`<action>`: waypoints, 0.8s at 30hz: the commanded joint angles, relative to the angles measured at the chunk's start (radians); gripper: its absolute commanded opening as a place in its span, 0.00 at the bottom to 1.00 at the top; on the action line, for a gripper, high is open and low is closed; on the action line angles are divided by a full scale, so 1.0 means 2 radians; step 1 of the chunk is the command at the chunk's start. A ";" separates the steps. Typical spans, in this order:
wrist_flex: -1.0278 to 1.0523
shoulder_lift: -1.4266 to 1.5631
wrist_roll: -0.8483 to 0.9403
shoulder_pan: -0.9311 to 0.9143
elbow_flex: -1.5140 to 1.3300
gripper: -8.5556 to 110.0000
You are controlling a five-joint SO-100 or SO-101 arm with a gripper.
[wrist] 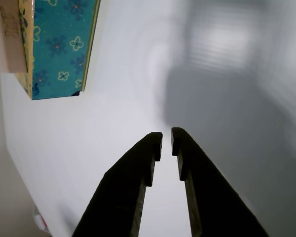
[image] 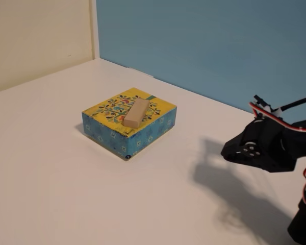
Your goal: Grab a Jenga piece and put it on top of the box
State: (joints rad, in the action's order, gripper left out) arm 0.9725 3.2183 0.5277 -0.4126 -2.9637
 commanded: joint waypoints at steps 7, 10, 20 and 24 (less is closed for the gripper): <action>-0.002 0.003 0.001 0.000 0.002 0.07; -0.002 0.003 0.002 0.001 0.002 0.07; -0.002 0.003 0.004 0.002 0.002 0.07; -0.002 0.003 0.005 0.003 0.002 0.07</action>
State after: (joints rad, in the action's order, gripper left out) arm 0.9725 3.2183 0.5323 -0.4126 -2.9637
